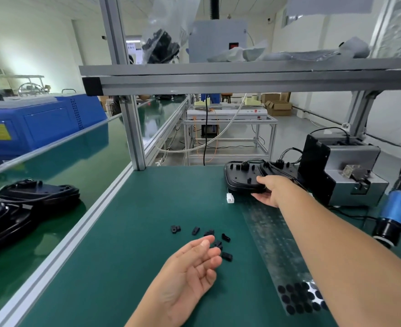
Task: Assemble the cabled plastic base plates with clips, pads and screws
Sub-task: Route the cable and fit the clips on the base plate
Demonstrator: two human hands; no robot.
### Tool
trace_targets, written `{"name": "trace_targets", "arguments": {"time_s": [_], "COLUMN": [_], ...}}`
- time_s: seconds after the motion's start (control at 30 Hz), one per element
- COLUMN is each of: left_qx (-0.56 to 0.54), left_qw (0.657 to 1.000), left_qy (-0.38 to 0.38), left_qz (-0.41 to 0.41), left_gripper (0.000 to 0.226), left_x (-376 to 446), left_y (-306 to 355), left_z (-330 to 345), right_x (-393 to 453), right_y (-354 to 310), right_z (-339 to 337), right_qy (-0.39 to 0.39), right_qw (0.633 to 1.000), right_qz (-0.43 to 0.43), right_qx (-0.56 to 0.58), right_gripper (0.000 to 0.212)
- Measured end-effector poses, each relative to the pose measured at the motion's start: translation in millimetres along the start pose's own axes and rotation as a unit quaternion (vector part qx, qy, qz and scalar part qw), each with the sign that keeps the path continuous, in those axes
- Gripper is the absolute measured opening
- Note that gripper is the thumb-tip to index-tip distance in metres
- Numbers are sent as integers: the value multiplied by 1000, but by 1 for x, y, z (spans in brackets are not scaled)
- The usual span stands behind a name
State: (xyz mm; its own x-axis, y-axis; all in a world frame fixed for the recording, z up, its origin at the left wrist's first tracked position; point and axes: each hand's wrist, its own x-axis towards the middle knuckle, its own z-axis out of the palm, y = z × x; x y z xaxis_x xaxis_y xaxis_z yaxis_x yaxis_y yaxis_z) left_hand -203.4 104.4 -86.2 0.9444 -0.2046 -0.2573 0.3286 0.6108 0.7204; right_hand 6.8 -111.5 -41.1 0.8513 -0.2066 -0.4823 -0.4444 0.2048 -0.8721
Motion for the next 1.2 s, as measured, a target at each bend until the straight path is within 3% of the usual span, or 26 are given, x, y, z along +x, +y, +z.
{"name": "trace_targets", "arguments": {"time_s": [0.13, 0.33, 0.43, 0.5, 0.57, 0.67, 0.77, 0.83, 0.97, 1.1, 1.2], "left_qx": [0, 59, 85, 102, 140, 190, 175, 168, 202, 265, 318], "left_qw": [1000, 993, 994, 990, 981, 970, 977, 979, 978, 964, 948], "left_qy": [10, 27, -22, -73, -85, -26, 17, 42, 9, -23, -3], "left_qz": [19, 100, 62, 66, 104, 152, 124, 107, 49, 0, -1], "left_gripper": [30, 58, 78, 90, 79, 54, 59, 59, 52, 49, 47], "left_x": [-1, 1, -1, -5, -11, -19, -25, -30, -37, -42, -41], "left_y": [2, 32, 50, 55, 52, 40, 28, 26, 23, 10, 1], "left_z": [-1, -6, 9, 22, 30, 30, 21, 13, 0, 1, 3], "right_x": [-23, -113, -166, -194, -212, -220, -217, -211, -188, -164, -154], "right_y": [4, 33, 59, 83, 107, 133, 137, 136, 128, 105, 99], "right_z": [-1, -33, -57, -68, -76, -86, -101, -113, -122, -111, -101], "right_qy": [-58, -141, -182, -171, -145, -192, -298, -325, -239, -131, -93], "right_qw": [995, 970, 956, 955, 952, 957, 953, 942, 952, 983, 993], "right_qz": [-55, -196, -228, -237, -251, -195, -60, 13, 84, 54, 28], "right_qx": [54, 27, -14, -47, -99, -94, 1, 88, 175, 115, 66], "right_gripper": [15, 18, 38, 45, 39, 44, 57, 77, 92, 72, 47]}}
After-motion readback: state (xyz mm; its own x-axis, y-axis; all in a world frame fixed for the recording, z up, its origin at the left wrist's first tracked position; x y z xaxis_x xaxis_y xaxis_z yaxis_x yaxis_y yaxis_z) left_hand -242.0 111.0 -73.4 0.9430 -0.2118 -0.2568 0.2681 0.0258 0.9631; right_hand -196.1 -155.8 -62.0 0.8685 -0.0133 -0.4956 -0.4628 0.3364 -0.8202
